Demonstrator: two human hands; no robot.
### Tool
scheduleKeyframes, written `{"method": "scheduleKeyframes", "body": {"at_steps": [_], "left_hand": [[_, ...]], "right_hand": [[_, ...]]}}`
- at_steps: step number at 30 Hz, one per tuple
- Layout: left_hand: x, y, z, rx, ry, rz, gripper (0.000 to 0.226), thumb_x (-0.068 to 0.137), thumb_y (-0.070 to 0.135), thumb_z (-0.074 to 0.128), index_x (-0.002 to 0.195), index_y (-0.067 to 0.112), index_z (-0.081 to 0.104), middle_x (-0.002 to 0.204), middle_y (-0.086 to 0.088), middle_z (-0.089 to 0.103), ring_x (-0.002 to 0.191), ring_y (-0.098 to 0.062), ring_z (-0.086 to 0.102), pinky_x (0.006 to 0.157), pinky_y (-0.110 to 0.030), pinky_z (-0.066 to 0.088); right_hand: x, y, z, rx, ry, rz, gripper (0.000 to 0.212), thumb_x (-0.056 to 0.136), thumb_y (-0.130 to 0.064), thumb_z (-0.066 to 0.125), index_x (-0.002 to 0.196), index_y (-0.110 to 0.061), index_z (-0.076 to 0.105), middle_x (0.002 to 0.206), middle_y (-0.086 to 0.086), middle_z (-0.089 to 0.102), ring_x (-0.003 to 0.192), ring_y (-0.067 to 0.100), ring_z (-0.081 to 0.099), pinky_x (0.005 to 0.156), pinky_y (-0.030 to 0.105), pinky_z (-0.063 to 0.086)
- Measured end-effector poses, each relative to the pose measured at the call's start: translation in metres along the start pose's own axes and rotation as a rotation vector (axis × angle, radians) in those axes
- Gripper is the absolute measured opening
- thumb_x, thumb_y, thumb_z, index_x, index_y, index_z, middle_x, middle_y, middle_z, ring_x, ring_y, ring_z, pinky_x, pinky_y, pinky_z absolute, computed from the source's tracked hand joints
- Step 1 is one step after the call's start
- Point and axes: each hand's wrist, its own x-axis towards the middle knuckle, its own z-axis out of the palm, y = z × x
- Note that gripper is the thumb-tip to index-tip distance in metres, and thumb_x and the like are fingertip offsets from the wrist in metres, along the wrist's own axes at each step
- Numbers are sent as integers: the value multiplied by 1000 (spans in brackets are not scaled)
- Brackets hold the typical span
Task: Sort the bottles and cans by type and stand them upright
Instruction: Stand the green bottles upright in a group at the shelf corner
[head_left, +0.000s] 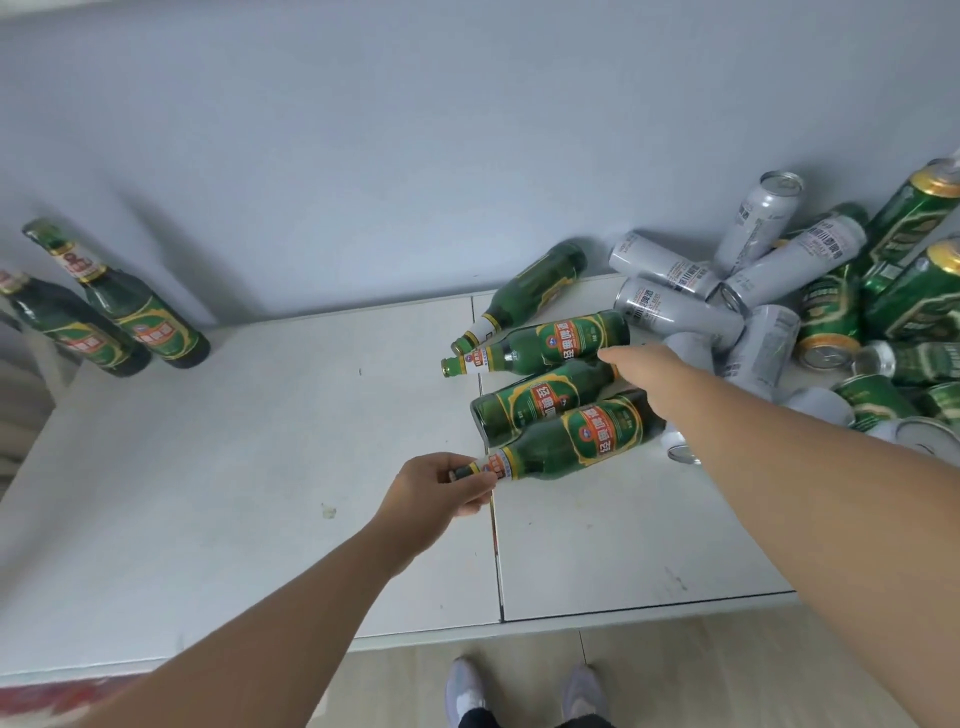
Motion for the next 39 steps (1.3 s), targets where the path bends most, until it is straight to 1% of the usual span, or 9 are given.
{"method": "scheduleKeyframes", "body": {"at_steps": [9,13,15,18,22,27,30,33,39], "left_hand": [[-13,32,-35,92,27,42,16,86,22,81,101,16,77,86,-5,80,87,-21,77,95,-38,59],[-16,48,-61,147,58,88,17,84,23,83,99,19,79,88,-5,80,87,-19,78,95,-43,59],[-18,55,-71,168,71,109,18,82,26,85,99,20,79,88,-4,79,86,-18,78,95,-45,59],[-21,63,-79,172,88,134,19,81,26,85,98,20,79,88,-3,79,85,-17,78,95,-45,59],[-24,72,-84,130,100,179,18,81,22,86,97,17,79,88,-4,79,85,-20,78,93,-45,60],[-27,75,-86,81,91,240,30,69,36,90,94,22,80,88,-5,79,92,-34,74,94,-55,57],[-27,78,-83,45,94,270,23,75,30,89,94,20,79,88,-2,79,92,-33,74,96,-58,55],[-27,81,-78,16,99,304,19,80,27,87,94,18,78,90,-1,80,91,-30,74,97,-60,53],[-30,87,-64,-28,51,369,16,86,15,81,101,10,76,95,-1,80,98,-21,76,100,-49,55]], "right_hand": [[-1,-1,25,-2,-137,18,63,87,-57,68,128,-11,55,110,12,70,98,29,69,97,44,52],[-7,1,42,61,-152,66,70,82,-63,71,125,-9,57,103,9,71,90,24,69,67,31,53],[-12,1,51,83,-152,88,75,81,-65,71,125,-6,54,101,7,70,90,23,66,62,31,49],[-15,2,67,110,-151,129,79,80,-69,68,125,-7,51,104,6,67,89,24,61,75,34,46],[-19,2,84,171,-121,175,98,72,-72,73,141,-9,46,129,12,61,111,32,57,85,45,39],[-16,3,101,337,-93,179,77,78,-53,80,130,-3,52,110,10,66,81,23,64,56,28,47],[-9,11,108,449,-52,188,81,69,-53,84,130,-9,55,106,13,68,88,27,69,74,36,60],[-20,16,109,509,-21,209,86,68,-54,83,134,-10,48,116,13,65,98,32,65,90,42,54],[-51,24,101,521,87,117,82,85,-51,74,147,-9,39,127,10,56,95,26,51,72,34,44]]}}
